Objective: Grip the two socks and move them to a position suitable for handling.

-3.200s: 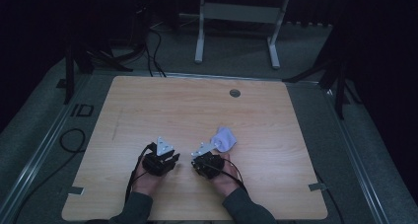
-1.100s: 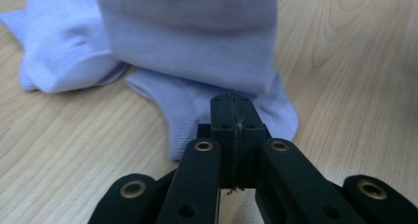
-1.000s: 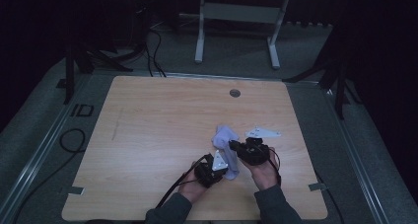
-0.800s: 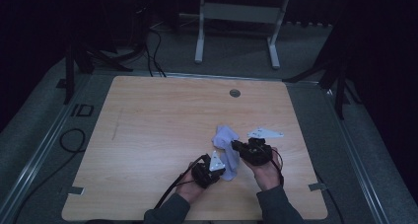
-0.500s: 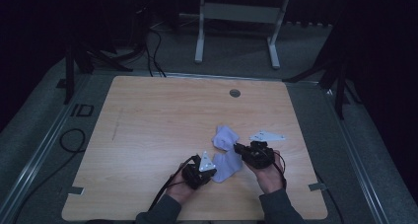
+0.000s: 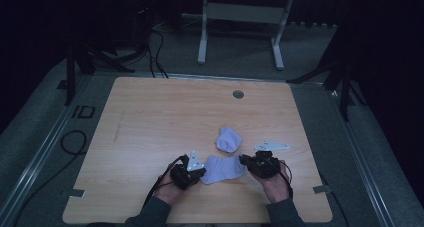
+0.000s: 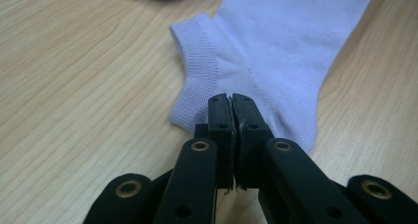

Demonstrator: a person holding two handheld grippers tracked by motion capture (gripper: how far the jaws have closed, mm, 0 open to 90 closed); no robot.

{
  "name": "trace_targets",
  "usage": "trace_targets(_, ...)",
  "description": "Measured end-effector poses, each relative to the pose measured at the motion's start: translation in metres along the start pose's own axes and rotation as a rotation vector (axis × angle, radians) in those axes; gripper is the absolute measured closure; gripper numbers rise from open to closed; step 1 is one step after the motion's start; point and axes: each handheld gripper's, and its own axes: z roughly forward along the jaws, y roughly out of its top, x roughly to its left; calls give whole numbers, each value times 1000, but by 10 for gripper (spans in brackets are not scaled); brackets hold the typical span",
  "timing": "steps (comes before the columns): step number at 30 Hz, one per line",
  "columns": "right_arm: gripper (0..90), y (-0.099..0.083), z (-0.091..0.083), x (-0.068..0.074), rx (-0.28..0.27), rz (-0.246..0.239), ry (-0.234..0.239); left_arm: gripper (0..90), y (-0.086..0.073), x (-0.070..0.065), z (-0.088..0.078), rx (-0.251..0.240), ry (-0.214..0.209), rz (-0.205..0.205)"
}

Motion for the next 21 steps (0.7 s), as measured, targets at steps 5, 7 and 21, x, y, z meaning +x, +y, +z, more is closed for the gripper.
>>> trace_targets(5,827,-9,1,0,35,-14,-15,865,-2,5,-4,20,33,10)
trace_targets(7,812,-13,1,-1,51,-22,-26,859,-4,8,-6,24,37,6)
trace_targets(21,712,8,2,-5,40,-75,-78,796,-8,22,-13,43,73,-24)
